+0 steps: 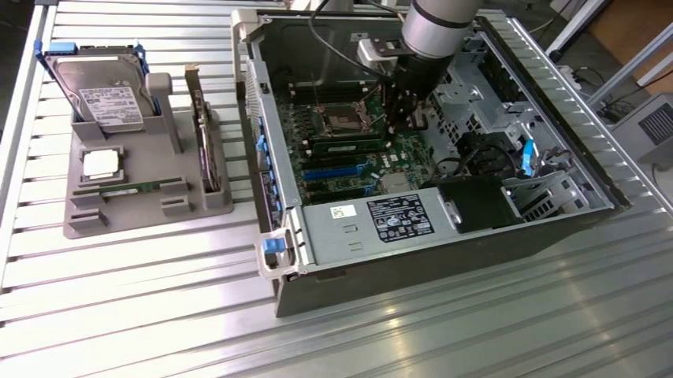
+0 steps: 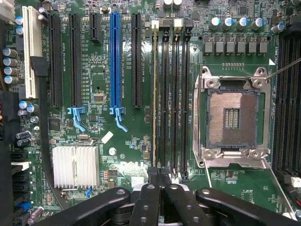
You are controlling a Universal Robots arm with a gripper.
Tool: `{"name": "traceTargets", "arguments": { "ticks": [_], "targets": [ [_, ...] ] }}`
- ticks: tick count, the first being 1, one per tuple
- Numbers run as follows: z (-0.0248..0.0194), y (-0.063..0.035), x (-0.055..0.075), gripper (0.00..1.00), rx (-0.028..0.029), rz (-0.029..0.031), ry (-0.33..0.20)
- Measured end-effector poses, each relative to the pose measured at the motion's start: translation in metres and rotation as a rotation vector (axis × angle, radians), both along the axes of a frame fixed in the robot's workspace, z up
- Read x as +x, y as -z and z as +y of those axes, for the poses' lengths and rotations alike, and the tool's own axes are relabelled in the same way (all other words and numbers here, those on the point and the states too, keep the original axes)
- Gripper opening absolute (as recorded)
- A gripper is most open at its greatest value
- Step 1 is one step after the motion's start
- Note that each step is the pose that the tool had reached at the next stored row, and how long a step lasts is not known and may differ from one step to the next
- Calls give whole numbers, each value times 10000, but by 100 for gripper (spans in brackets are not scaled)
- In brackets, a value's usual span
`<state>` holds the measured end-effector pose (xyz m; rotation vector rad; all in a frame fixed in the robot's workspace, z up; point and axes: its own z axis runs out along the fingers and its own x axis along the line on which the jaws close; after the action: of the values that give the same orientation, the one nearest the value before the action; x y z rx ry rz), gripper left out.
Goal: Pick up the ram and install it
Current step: 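Press down the ram until it locks into place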
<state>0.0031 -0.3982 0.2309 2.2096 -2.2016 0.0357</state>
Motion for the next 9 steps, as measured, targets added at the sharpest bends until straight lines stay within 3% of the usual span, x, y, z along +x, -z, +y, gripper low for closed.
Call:
{"name": "traceTargets", "arguments": {
  "ticks": [2,6,9],
  "targets": [
    [2,-38,3,10,17,-6,-2],
    [3,-250,-7,10,-4,-11,-5],
    [3,-252,-199,10,-6,-65,-3]
  ]
}}
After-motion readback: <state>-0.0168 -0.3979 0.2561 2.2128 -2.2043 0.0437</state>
